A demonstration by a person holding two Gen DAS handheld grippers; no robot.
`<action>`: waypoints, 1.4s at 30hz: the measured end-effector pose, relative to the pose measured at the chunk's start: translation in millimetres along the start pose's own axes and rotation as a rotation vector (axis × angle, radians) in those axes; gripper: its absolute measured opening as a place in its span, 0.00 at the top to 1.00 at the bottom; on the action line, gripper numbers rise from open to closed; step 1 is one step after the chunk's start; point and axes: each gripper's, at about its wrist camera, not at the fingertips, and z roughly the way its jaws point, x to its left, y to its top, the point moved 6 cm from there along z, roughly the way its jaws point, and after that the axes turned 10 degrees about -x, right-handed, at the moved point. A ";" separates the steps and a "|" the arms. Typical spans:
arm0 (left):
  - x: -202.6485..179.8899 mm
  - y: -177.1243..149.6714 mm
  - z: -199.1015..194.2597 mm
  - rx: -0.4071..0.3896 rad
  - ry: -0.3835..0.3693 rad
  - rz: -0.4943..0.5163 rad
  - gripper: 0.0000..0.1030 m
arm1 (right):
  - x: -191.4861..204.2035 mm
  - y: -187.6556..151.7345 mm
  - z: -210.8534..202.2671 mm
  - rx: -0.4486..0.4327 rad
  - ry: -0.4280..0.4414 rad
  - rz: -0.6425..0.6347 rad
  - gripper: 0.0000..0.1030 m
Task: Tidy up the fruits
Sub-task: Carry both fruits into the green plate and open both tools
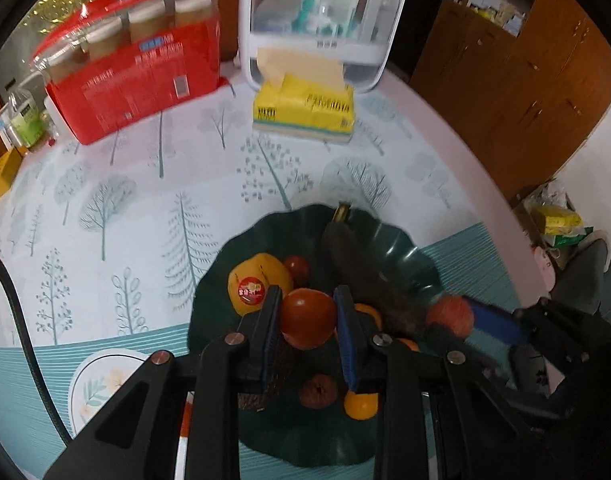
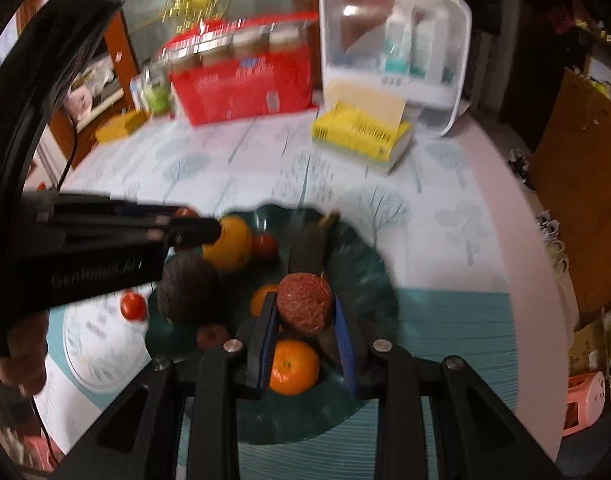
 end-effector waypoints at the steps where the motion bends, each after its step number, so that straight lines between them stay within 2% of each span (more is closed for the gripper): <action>1: -0.3 -1.7 4.1 0.007 0.003 0.003 0.76 | 0.7 -4.5 4.8 0.015 0.008 -0.004 0.73; 7: -0.7 -10.8 24.9 0.046 0.026 0.026 0.76 | 6.2 -26.6 30.3 0.095 0.059 -0.023 0.73; 14: 2.6 -14.3 27.4 0.058 0.045 0.036 0.72 | 7.4 -29.1 38.6 0.113 0.088 -0.006 0.72; 18: 3.9 -15.1 23.4 0.058 0.046 0.032 0.66 | 7.9 -28.6 36.4 0.108 0.096 0.004 0.70; 20: 4.2 -16.0 19.8 0.053 0.044 0.027 0.59 | 7.5 -27.4 33.9 0.100 0.103 0.014 0.68; 22: 4.5 -16.3 16.4 0.046 0.046 0.022 0.46 | 7.2 -26.0 31.3 0.092 0.106 0.022 0.68; 26: 5.6 -16.6 5.1 0.030 0.041 0.010 0.43 | 6.7 -23.4 25.9 0.079 0.105 0.031 0.67; 31: 8.6 -18.5 -7.7 0.009 0.054 -0.004 0.32 | 8.0 -19.6 18.3 0.061 0.106 0.043 0.67; 42: 15.7 -30.8 -38.6 -0.015 0.060 -0.043 0.24 | 15.3 -21.6 -1.4 0.040 0.098 0.062 0.67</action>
